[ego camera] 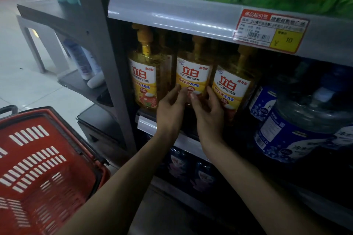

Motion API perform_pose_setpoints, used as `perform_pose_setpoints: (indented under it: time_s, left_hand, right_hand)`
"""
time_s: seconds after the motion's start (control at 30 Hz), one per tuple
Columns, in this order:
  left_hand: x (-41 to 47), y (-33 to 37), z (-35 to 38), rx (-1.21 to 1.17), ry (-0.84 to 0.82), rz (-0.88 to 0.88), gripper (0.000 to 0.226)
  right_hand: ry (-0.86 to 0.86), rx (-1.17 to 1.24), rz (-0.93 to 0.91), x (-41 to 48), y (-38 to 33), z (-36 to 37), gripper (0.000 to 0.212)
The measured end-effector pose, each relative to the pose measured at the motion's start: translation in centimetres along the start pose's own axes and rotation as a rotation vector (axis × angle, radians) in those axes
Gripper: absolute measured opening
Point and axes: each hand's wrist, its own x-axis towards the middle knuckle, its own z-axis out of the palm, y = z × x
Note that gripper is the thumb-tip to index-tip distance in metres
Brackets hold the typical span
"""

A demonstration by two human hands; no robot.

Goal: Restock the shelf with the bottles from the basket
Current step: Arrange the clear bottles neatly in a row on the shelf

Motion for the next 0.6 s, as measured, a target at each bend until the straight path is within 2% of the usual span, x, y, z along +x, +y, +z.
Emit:
perform_pose_setpoints:
  time_s: [0.27, 0.4, 0.53, 0.6]
  left_hand:
    - [-0.3, 0.1, 0.0, 0.007, -0.045, 0.001, 0.040]
    - [-0.4, 0.6, -0.2, 0.026, -0.077, -0.020, 0.018]
    - [-1.2, 0.9, -0.6, 0.099, -0.055, 0.027, 0.037]
    - [-1.7, 1.1, -1.1, 0.145, 0.015, 0.083, 0.035]
  right_hand:
    - [0.036, 0.014, 0.026, -0.1, -0.4, 0.5, 0.048]
    - [0.025, -0.012, 0.035, 0.2, -0.3, 0.2, 0.049]
    - [0.002, -0.052, 0.053, 0.5, -0.6, -0.7, 0.047]
    - [0.010, -0.078, 0.058, 0.4, -1.2, -0.8, 0.043]
